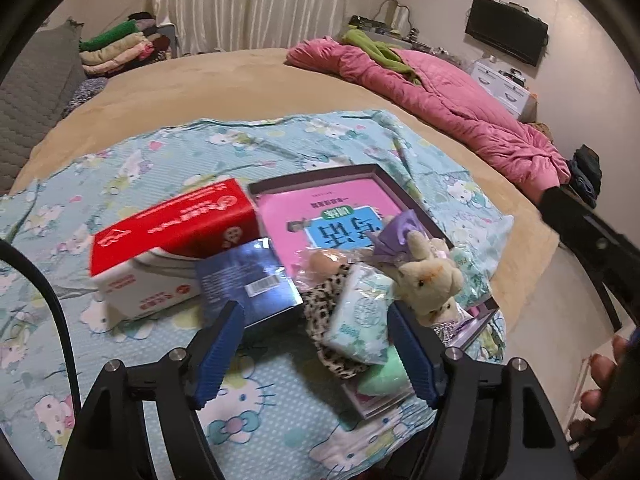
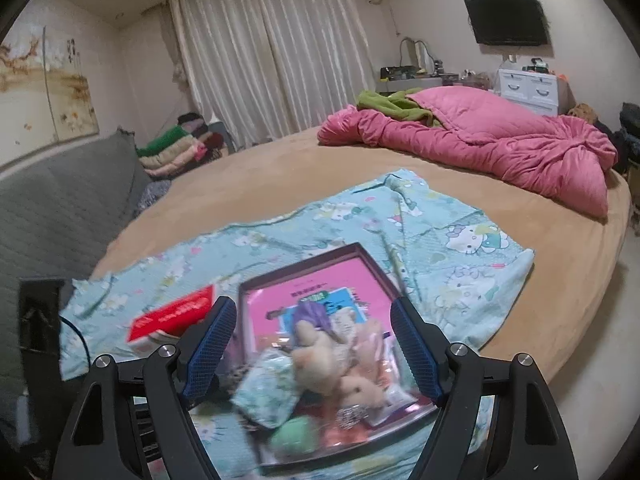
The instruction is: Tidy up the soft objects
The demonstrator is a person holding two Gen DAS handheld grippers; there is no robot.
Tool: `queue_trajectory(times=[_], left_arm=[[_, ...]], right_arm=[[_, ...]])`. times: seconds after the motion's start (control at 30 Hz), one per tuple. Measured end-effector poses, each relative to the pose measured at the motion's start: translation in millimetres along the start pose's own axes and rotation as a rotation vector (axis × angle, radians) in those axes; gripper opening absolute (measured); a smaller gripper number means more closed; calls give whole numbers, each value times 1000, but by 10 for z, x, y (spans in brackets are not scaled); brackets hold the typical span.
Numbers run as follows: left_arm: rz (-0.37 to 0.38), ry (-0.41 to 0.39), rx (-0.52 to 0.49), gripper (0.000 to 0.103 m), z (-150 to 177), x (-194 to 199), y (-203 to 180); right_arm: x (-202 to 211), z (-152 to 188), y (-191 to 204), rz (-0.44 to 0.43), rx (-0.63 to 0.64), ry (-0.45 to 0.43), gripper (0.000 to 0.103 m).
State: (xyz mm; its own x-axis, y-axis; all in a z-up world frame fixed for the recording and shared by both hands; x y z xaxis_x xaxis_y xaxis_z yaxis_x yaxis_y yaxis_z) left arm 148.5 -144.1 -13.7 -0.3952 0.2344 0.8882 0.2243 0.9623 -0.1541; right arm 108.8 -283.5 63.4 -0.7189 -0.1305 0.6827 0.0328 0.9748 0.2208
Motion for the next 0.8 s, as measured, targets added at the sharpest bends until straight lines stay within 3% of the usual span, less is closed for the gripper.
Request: queue_trajectory(times=[0.47,0.8], left_arm=[[-50,-52,31,85,169,583,174],[-94,-42,42,85,470,629,151]], right_arm=[[343,123,249,42,47,-13,81],[303,488,181,85,89,40,81]])
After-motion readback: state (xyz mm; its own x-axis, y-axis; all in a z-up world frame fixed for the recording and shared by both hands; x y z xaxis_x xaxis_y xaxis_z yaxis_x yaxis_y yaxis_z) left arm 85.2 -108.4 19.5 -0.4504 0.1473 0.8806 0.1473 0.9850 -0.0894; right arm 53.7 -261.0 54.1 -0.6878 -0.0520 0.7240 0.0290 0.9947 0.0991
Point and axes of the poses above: each gripper's, at about its wrist camera, not at the fingertips, and x roughly against the way its jaws point, y to its left, z to its underside, the point moved 8 cm from there along -x, roughly the way its jaws point, and after that the axes turned 13 degrees about y, right-handed, at the moved point
